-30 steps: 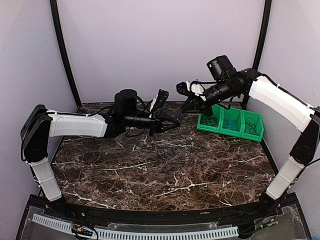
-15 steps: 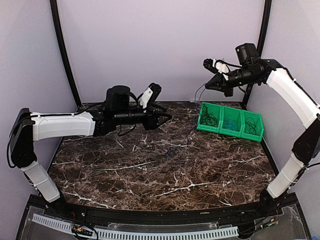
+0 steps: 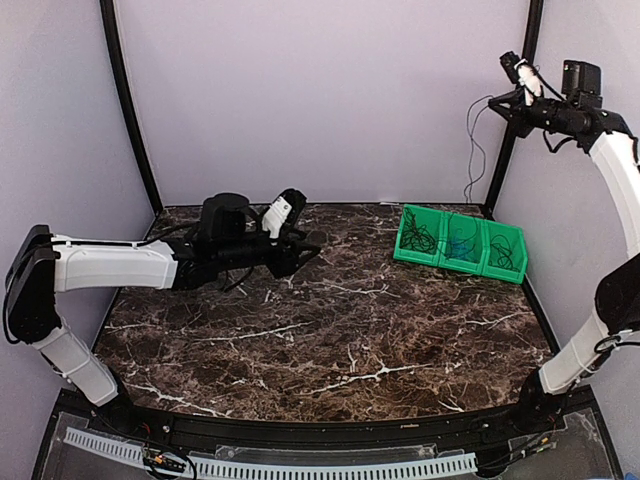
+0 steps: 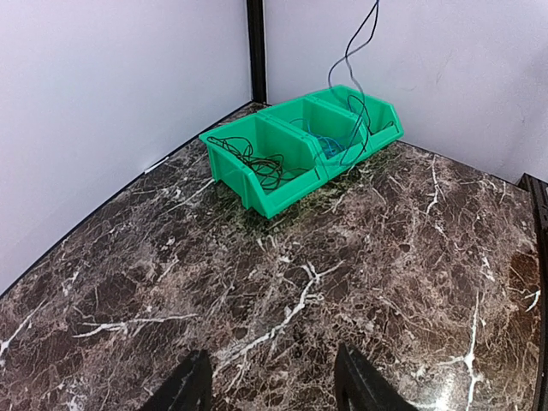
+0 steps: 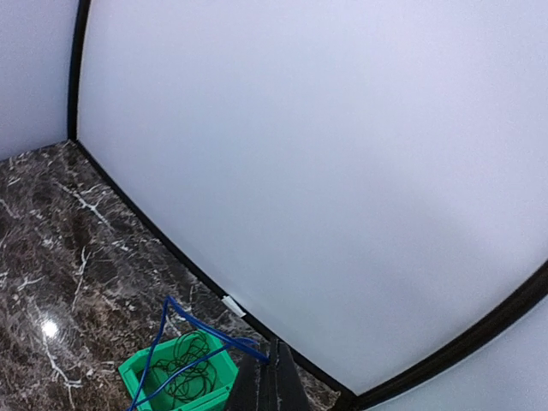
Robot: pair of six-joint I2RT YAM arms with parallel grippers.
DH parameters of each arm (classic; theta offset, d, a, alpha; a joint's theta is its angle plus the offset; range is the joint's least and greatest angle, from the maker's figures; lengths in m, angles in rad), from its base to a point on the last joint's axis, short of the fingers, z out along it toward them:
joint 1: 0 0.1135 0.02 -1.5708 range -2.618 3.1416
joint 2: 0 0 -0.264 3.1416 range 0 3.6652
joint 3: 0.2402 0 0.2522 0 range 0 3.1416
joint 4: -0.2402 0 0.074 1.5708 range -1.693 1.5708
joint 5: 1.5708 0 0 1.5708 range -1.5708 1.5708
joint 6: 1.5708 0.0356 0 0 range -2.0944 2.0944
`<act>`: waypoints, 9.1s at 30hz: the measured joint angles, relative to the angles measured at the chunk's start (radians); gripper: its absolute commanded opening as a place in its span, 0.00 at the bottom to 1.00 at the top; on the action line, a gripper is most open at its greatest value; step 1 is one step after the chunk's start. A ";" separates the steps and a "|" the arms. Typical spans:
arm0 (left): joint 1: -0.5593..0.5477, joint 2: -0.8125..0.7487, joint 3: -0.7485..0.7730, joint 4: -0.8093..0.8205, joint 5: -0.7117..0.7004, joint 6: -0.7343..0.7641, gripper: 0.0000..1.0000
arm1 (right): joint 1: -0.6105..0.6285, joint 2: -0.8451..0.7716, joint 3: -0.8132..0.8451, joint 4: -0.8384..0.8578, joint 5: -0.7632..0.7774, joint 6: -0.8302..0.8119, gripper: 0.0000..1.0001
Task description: Untangle the cables
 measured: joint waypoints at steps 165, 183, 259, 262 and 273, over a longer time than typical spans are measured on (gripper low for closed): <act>-0.010 0.031 -0.030 0.006 0.106 -0.008 0.54 | -0.237 0.496 -0.152 -0.010 0.197 0.336 0.46; -0.015 0.060 -0.023 -0.012 0.111 -0.008 0.55 | -0.240 0.534 -0.174 -0.032 0.178 0.320 0.00; -0.037 0.079 0.042 -0.108 -0.101 -0.032 0.61 | -0.329 0.052 -0.698 -0.058 0.553 0.163 0.42; -0.037 0.079 0.042 -0.108 -0.094 -0.032 0.61 | -0.337 0.090 -0.700 -0.061 0.554 0.158 0.22; -0.037 0.079 0.042 -0.108 -0.070 -0.032 0.61 | -0.336 0.183 -0.665 -0.059 0.480 0.165 0.00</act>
